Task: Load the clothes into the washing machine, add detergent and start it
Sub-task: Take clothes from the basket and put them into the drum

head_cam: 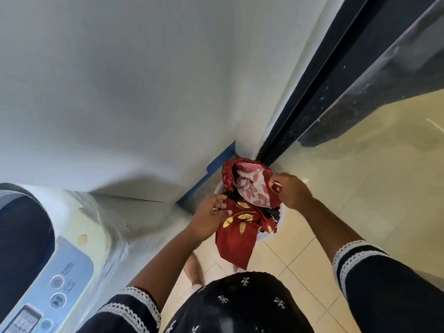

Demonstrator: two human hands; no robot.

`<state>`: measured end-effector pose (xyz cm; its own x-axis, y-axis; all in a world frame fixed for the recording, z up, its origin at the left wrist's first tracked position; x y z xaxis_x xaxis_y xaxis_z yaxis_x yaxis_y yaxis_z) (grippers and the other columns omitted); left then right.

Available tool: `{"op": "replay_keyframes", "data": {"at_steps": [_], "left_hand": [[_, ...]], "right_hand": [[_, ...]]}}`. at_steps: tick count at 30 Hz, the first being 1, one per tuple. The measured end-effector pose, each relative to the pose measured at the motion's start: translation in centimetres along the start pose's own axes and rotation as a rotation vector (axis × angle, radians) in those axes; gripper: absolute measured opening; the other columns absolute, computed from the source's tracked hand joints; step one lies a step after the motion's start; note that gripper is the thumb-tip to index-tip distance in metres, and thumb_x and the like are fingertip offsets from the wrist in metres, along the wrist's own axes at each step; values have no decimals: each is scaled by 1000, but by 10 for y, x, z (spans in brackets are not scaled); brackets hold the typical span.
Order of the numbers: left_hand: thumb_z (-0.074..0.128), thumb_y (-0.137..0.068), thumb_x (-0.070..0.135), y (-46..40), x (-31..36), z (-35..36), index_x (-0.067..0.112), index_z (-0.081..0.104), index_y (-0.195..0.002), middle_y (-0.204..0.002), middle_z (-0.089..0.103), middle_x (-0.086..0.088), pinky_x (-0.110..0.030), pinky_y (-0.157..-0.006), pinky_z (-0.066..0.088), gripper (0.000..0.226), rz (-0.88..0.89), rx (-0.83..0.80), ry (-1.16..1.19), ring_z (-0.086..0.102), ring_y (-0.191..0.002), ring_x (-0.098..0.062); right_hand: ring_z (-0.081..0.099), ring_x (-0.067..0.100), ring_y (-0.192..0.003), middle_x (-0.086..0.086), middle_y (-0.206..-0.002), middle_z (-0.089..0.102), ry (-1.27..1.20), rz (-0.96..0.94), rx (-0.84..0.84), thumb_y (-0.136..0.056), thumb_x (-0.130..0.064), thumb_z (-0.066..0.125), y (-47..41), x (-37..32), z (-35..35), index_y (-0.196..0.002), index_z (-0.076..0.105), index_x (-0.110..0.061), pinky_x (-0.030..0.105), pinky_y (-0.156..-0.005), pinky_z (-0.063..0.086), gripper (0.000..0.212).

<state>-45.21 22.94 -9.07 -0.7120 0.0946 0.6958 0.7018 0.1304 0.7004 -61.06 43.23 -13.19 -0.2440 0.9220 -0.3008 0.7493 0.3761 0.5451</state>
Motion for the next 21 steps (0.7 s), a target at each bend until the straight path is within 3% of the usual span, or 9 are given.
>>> {"op": "replay_keyframes", "data": {"at_steps": [5,8,11,13,14,16,18,21], "left_hand": [[63,-94,27,-32,-52,-2,30,49,-125,-119,58,4,-6,-66,45,34,-120,9,-20,59,-95,1],[63,-94,27,-52,-79,-1,30,50,-124,-116,60,7,-2,-63,43,33,-183,45,-17,59,-92,4],[62,-95,26,-67,-99,5,28,51,-124,-115,61,8,0,-60,43,31,-218,67,-5,59,-91,4],[60,-96,27,-75,-111,12,28,52,-125,-114,61,10,0,-60,43,31,-232,54,-23,60,-95,0],[60,-96,27,-77,-116,16,29,52,-126,-115,61,11,-1,-62,43,31,-236,47,-32,60,-98,-2],[61,-95,27,-82,-129,24,29,53,-125,-115,61,11,-2,-66,44,31,-247,41,-36,61,-105,-6],[61,-96,25,-84,-139,31,27,54,-125,-115,61,10,1,-65,44,30,-267,34,-33,60,-107,-7],[61,-96,25,-83,-150,35,27,54,-126,-117,62,9,2,-65,44,31,-282,16,-40,60,-107,-7]], "right_hand": [[44,36,-132,8,-153,37,217,78,-164,-88,-22,67,-46,26,62,-150,35,-26,47,-108,41,70],[28,41,-141,12,-160,15,288,168,-280,-82,-32,73,-66,42,97,-153,23,-31,54,-113,32,87],[32,45,-135,19,-149,29,379,117,43,-77,-32,72,-67,48,127,-141,44,-19,60,-108,33,71],[45,43,-116,21,-129,48,381,-85,279,-75,-21,70,-58,50,158,-124,56,-12,58,-93,42,52],[50,40,-104,20,-118,54,384,-242,334,-72,-17,73,-51,53,176,-115,58,-11,53,-84,46,47],[56,37,-91,14,-105,55,344,-427,262,-67,-14,77,-37,57,218,-107,53,-16,45,-75,47,46],[57,38,-96,13,-108,51,322,-251,101,-66,-15,78,-28,63,251,-107,60,-20,46,-79,49,45],[41,37,-128,14,-139,40,395,193,-152,-79,-33,71,-26,71,274,-116,68,-30,48,-101,41,38]]}}
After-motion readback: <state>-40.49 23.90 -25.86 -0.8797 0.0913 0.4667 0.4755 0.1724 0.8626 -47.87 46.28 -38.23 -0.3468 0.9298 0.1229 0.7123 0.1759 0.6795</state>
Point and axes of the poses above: each hand's wrist, its own y-axis away from the middle knuckle, its own z-axis out of the palm, x = y × z, the point moved 2 cm from there along -y, towards the middle knuckle
